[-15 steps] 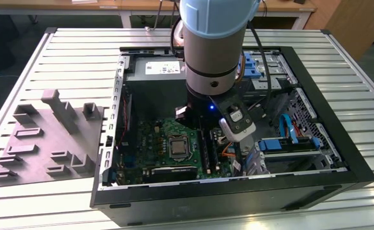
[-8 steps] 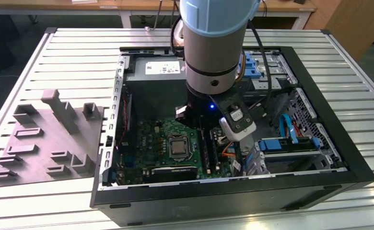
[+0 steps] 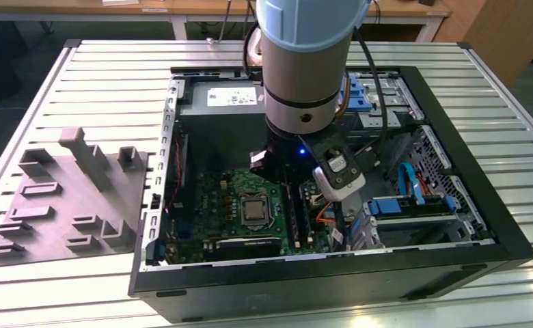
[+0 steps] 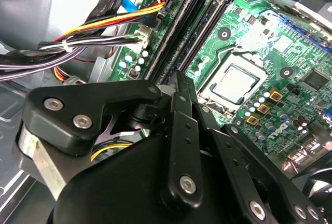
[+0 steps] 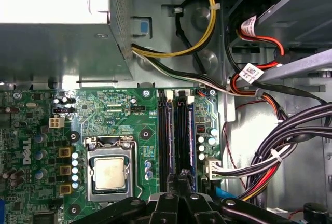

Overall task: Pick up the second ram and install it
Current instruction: 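Press down the second ram until it locks into place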

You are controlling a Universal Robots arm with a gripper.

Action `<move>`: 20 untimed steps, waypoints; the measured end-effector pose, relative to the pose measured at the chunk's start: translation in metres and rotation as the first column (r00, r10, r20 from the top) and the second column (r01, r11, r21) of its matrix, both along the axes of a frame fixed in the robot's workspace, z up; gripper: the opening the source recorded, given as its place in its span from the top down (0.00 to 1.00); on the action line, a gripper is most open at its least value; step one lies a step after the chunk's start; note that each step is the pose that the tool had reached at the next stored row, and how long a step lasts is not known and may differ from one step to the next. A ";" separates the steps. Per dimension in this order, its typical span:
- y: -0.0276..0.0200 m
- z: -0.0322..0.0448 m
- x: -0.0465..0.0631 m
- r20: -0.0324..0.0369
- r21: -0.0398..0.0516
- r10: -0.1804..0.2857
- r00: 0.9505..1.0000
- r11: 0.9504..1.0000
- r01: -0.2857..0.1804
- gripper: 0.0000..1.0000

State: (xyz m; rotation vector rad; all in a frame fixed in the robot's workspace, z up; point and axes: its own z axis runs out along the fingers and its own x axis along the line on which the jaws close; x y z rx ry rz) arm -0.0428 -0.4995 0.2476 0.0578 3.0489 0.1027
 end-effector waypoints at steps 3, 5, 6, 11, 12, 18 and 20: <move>0.0016 -0.0002 0.000 0.000 0.000 0.000 1.000 1.000 0.000 0.90; 0.0039 -0.0007 0.000 0.000 0.000 0.000 1.000 1.000 0.000 0.90; 0.0052 -0.0010 0.000 0.000 0.000 0.000 1.000 1.000 0.000 0.90; 0.0132 -0.0033 0.000 0.000 0.004 0.000 1.000 1.000 0.000 0.90; 0.0153 -0.0041 0.000 0.000 0.007 0.000 1.000 1.000 0.000 0.90; 0.0260 -0.0077 0.000 0.000 0.019 0.000 1.000 1.000 0.000 0.90; 0.0285 -0.0083 0.000 0.000 0.020 0.000 1.000 1.000 0.000 0.90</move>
